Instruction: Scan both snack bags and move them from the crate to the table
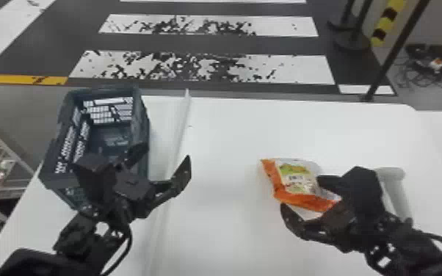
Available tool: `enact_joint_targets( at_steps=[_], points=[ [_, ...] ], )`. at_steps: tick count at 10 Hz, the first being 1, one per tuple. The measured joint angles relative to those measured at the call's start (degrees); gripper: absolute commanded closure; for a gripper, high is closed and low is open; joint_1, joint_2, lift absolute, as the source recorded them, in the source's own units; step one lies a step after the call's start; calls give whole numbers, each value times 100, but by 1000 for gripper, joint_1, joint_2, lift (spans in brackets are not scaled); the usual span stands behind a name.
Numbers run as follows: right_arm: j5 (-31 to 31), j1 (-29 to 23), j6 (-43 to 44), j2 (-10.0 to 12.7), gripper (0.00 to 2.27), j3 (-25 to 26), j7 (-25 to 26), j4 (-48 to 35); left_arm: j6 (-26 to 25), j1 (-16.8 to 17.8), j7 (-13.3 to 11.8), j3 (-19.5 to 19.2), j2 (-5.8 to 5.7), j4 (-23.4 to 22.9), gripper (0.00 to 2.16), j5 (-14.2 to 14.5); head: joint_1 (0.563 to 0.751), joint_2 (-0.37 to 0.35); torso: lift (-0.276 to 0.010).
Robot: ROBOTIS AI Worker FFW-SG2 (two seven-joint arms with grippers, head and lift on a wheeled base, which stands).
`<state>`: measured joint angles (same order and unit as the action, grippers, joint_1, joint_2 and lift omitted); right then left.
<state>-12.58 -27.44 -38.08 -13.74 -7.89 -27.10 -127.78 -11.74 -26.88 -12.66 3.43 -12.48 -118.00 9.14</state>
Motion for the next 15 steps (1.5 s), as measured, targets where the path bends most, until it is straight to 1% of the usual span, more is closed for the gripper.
enact_joint_targets(
  at_steps=[2,3,4,5,6,8,11,13,15],
  points=[
    [1125,231,-1003,131,63,566,-710,185,0,8,-8,0,9,5,87,-7,695,30,-88],
    [1539,315,-1393,166,140,756,-829,285,-1,9,-8,2,11,5,87,-9,695,27,-88],
    [1724,339,-1446,241,583,862,-826,335,-11,10,-8,9,13,5,87,-9,695,27,-88],
    [1804,352,-1349,282,1679,904,-815,348,-17,14,-8,17,17,5,87,-10,695,26,-88],
    [1865,378,-1292,295,2260,917,-760,350,-18,13,-8,24,21,4,87,-14,695,27,-88],
    [1886,397,-1166,333,2260,906,-566,351,-30,8,-8,29,24,-1,87,-17,695,22,-88],
    [1787,474,-920,336,2260,868,-541,438,-35,9,-8,57,26,-7,87,-18,695,17,-88],
    [1652,604,-623,337,2260,757,-542,870,-38,9,-14,59,15,-6,87,-18,695,17,-88],
    [1475,661,-112,337,2260,554,-514,1386,-42,8,-16,53,13,3,87,-18,695,27,-88]
  ],
)
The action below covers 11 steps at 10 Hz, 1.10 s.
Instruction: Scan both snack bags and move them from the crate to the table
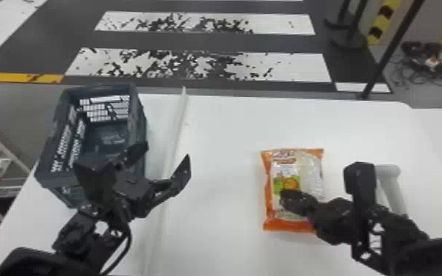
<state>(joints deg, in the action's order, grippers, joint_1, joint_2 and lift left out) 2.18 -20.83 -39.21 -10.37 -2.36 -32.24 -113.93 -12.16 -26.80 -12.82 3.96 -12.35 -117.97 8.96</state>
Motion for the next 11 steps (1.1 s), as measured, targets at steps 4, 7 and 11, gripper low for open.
enact_joint_targets(
  at_steps=[4,7,11],
  points=[
    [-220,24,698,12,2260,-281,102,613,7,0,-1,-22,5,23,87,0,695,50,-88],
    [-240,64,802,9,2260,-271,105,778,7,0,-10,-26,5,50,87,0,695,46,-88],
    [-2,-282,823,30,2260,-60,110,-231,9,-6,-10,-27,5,47,87,5,695,50,-88]
  ],
)
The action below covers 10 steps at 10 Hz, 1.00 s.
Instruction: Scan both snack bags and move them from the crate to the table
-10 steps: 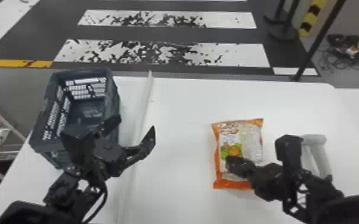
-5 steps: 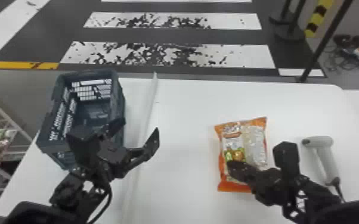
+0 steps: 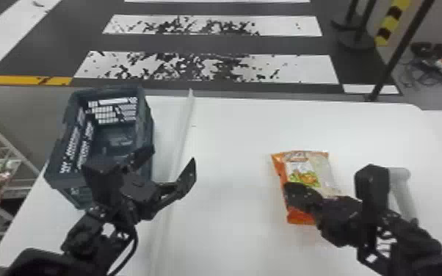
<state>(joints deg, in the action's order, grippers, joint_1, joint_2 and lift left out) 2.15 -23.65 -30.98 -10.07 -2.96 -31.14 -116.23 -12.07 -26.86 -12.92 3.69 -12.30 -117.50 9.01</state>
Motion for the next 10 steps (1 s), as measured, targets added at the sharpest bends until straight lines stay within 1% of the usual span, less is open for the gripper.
enact_joint_targets(
  at_steps=[2,5,8,10],
  points=[
    [10,4,18,30,2260,-44,13,-190,11,-2,-7,-1,0,-4,87,2,695,58,-88],
    [-183,246,122,38,2260,-255,284,-4,11,-2,-8,8,-1,-15,87,1,695,68,-88],
    [-273,355,239,32,2260,-25,518,222,4,-3,-17,7,-18,-18,87,3,695,19,-88],
    [-380,555,571,32,2260,38,764,731,-2,-3,-20,37,-5,-15,87,1,695,-8,-88]
  ],
)
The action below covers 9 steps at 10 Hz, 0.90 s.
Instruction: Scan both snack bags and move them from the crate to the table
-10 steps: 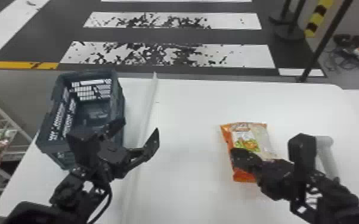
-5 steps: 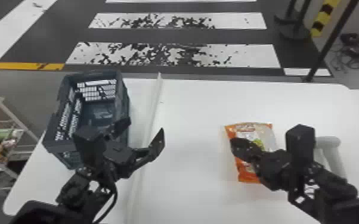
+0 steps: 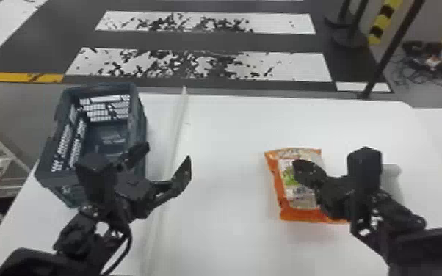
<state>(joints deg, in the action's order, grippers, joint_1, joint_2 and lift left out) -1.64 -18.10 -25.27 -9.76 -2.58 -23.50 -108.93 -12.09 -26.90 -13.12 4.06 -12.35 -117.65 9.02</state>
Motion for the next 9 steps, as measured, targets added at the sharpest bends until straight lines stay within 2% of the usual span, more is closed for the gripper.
enact_joint_targets(
  at_steps=[2,5,8,9],
  points=[
    [-232,212,263,0,2260,-25,113,648,-1,-15,-5,-5,2,6,87,-4,695,-30,-88],
    [-333,290,730,5,2260,-233,174,1312,-1,-14,-5,-13,11,12,87,-1,695,-16,-88],
    [-336,324,929,26,2260,-260,211,1489,0,-8,1,-22,5,35,87,3,695,-9,-88],
    [-315,235,949,27,2260,-211,238,1296,0,-8,2,-27,-1,39,87,8,695,-11,-88]
  ],
)
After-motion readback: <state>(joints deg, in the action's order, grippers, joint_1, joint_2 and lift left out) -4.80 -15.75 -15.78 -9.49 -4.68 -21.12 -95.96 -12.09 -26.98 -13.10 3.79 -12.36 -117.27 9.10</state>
